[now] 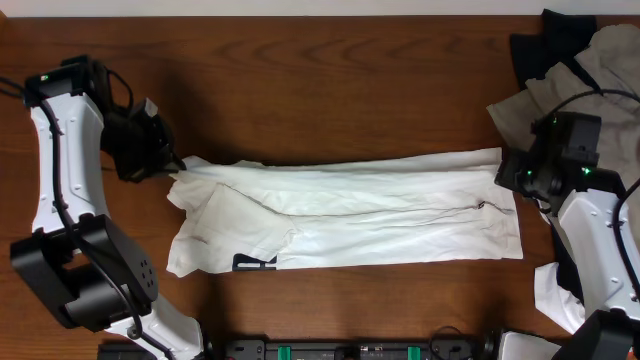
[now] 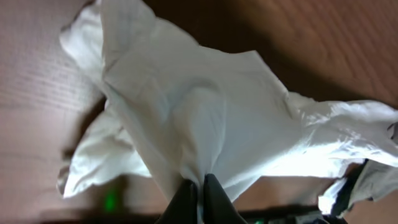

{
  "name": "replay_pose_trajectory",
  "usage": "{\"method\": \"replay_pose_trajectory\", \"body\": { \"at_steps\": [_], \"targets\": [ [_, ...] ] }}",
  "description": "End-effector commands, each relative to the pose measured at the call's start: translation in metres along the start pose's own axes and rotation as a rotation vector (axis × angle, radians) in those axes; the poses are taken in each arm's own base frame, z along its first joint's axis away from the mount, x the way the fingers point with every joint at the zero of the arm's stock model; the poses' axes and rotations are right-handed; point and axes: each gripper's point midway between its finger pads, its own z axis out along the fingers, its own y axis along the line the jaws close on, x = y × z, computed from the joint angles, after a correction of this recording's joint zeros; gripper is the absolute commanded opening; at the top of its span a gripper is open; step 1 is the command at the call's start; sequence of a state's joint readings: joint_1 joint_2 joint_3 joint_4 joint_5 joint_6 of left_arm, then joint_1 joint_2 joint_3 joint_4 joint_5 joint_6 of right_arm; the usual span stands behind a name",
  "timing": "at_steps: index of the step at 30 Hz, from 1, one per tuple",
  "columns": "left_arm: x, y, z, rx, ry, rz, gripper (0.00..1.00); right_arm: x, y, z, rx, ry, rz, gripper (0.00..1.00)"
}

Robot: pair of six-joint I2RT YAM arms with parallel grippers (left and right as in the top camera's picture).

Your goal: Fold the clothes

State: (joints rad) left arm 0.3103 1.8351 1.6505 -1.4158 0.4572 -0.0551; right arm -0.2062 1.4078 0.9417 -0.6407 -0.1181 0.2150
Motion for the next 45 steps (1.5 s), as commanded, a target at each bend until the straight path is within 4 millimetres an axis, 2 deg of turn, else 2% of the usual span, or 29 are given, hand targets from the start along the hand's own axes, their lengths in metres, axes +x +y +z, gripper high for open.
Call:
{"method": "replay_pose_trajectory", "body": {
  "at_steps": [1,9,14,26,42,45],
  "targets": [
    [0.008,0.001,-0.005,-0.006,0.009,-0.008,0.06,-0.005,-0.01,-0.006,0.035,-0.017,0.002,0.01],
    [0.032,0.007,0.004,-0.019,0.112,-0.052,0.06,0.007,-0.033,-0.009,0.164,0.027,0.006,0.01],
    [0.046,0.016,0.02,-0.026,0.179,-0.073,0.06,0.011,-0.034,-0.009,0.169,0.041,0.007,0.01],
    [0.07,0.035,0.058,-0.038,0.278,-0.115,0.06,0.038,-0.043,-0.013,0.217,0.149,0.014,0.01],
    [0.086,0.037,0.067,-0.05,0.338,-0.116,0.06,0.05,-0.05,-0.017,0.257,0.198,0.012,0.02],
    [0.088,0.039,0.067,-0.062,0.348,-0.109,0.07,0.051,-0.051,-0.017,0.258,0.202,0.012,0.07]
  ]
}}
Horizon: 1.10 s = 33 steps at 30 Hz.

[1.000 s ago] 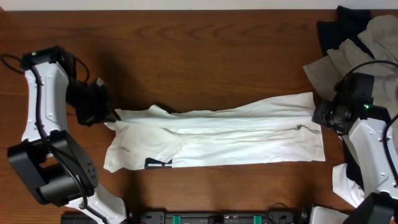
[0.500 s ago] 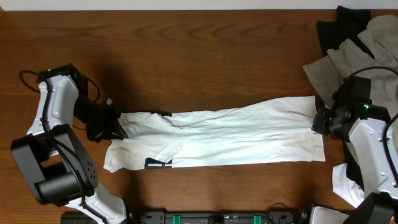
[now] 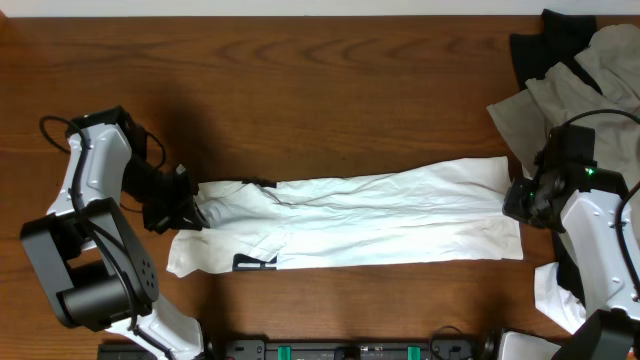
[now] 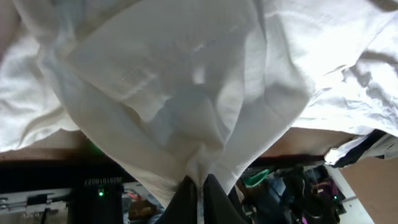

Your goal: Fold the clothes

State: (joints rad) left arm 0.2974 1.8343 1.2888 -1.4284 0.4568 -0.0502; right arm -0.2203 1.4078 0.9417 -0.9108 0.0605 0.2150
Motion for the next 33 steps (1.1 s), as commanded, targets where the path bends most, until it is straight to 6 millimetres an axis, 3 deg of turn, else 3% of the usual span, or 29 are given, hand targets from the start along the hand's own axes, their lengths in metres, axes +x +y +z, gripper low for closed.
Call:
{"method": "replay_pose_trajectory", "body": {
  "at_steps": [1,8,16,23,33],
  "targets": [
    [0.006,0.005,-0.001,-0.03,0.0,0.017,0.08,-0.005,-0.005,-0.005,0.023,-0.022,-0.004,0.07],
    [0.007,0.007,-0.001,-0.044,0.004,0.014,0.16,-0.002,-0.01,-0.006,0.048,-0.013,-0.005,0.12],
    [0.006,0.007,-0.001,-0.044,0.003,0.015,0.16,-0.002,-0.009,-0.005,0.046,-0.012,-0.005,0.14],
    [-0.003,-0.002,-0.001,0.003,-0.033,0.029,0.14,0.005,0.005,-0.005,-0.037,0.025,-0.006,0.14],
    [-0.024,-0.02,0.006,-0.01,-0.118,0.112,0.1,0.017,0.011,0.026,-0.05,0.152,-0.014,0.13]
  ]
}}
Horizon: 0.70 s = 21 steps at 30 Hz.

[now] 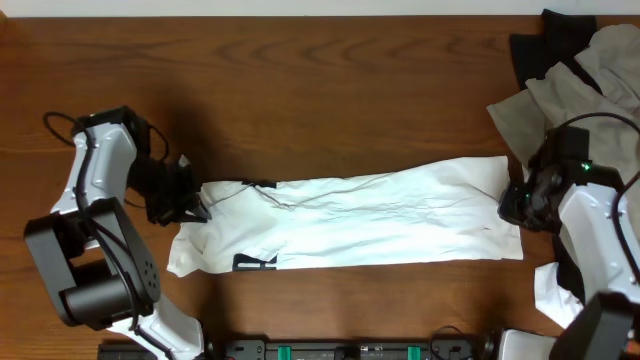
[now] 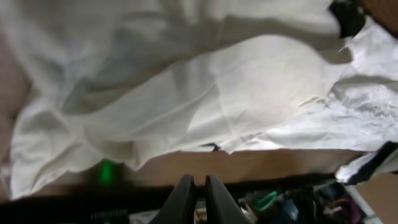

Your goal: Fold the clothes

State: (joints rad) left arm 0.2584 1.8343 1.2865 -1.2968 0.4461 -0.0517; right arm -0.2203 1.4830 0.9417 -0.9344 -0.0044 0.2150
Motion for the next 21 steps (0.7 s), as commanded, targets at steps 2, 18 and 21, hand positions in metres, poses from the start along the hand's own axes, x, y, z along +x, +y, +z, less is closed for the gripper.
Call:
{"method": "replay_pose_trajectory", "body": {
  "at_steps": [2,18,21],
  "targets": [
    [-0.003,-0.018,0.005,-0.003,-0.034,0.074,0.1,0.005,0.001,0.02,0.002,0.085,-0.01,0.12],
    [-0.005,-0.03,0.012,-0.025,-0.05,0.137,0.09,0.003,-0.003,0.01,0.01,0.061,0.066,0.34],
    [-0.005,-0.03,0.012,-0.025,-0.048,0.136,0.09,-0.005,-0.013,0.006,0.023,0.018,0.13,0.5]
  ]
}}
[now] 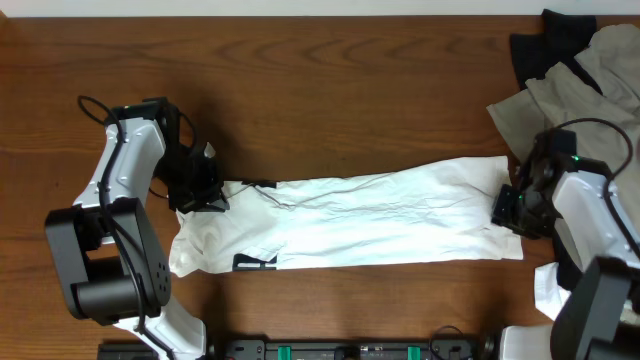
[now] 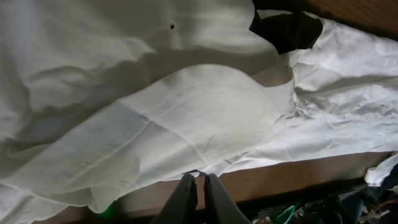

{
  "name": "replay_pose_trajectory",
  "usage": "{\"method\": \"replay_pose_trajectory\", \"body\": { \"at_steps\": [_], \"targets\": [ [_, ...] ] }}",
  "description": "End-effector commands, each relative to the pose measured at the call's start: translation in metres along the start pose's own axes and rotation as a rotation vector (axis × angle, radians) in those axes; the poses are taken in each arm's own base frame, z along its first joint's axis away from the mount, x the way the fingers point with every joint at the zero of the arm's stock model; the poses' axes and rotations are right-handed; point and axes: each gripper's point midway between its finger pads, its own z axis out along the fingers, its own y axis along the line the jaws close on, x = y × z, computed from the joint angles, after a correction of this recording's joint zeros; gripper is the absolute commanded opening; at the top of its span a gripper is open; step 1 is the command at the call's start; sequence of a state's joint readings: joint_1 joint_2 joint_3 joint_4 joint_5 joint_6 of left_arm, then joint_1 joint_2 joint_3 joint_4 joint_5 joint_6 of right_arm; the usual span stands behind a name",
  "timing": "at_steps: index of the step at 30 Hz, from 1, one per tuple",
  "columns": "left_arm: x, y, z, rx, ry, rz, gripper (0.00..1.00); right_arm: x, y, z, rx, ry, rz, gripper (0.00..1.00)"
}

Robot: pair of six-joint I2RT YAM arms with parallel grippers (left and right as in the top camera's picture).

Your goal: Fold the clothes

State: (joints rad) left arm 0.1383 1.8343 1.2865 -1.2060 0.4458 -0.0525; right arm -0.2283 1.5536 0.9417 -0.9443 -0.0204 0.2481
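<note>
A white shirt (image 1: 370, 220) lies in a long narrow band across the middle of the table, with a dark print near its lower left. My left gripper (image 1: 208, 196) is at the shirt's upper left end. In the left wrist view its fingers (image 2: 199, 182) stand shut, their tips right at the edge of a ribbed fold of the shirt (image 2: 186, 112), with no cloth seen between them. My right gripper (image 1: 503, 210) sits on the shirt's right end. Its jaws are hidden under the wrist.
A pile of dark and grey clothes (image 1: 580, 70) fills the back right corner, and another white cloth (image 1: 550, 295) lies at the right front under the right arm. The brown wooden table (image 1: 330, 90) spreads behind the shirt.
My left gripper has moved a little to the right, onto the shirt's upper left end, and its tips now touch the cloth edge. My right gripper has edged slightly left along the right hem.
At first the shirt lay wider, my left gripper shut on its raised upper left part and my right at the upper right corner. Then the upper edge lay folded down into a narrower band, the left still holding cloth. Later the left had let go.
</note>
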Motion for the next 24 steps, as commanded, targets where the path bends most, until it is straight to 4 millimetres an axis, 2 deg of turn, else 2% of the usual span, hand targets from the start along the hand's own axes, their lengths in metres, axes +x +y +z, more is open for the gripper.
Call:
{"method": "replay_pose_trajectory", "body": {
  "at_steps": [1,9,13,16,24],
  "targets": [
    [0.004,-0.001,-0.003,0.007,-0.003,-0.004,0.09,-0.016,-0.012,-0.012,0.003,-0.075,0.1,0.49],
    [0.004,-0.001,-0.003,0.007,-0.004,-0.004,0.1,-0.023,-0.016,-0.004,-0.008,-0.086,0.092,0.44],
    [0.004,-0.001,-0.003,0.007,-0.004,-0.004,0.09,-0.022,-0.004,0.006,-0.071,-0.068,0.061,0.47],
    [0.004,-0.001,-0.003,0.007,-0.003,-0.004,0.09,-0.02,-0.004,0.014,-0.072,-0.054,0.063,0.49],
    [0.004,-0.001,-0.003,0.007,-0.003,-0.004,0.09,-0.015,-0.005,0.022,-0.065,-0.023,0.064,0.47]
  ]
}}
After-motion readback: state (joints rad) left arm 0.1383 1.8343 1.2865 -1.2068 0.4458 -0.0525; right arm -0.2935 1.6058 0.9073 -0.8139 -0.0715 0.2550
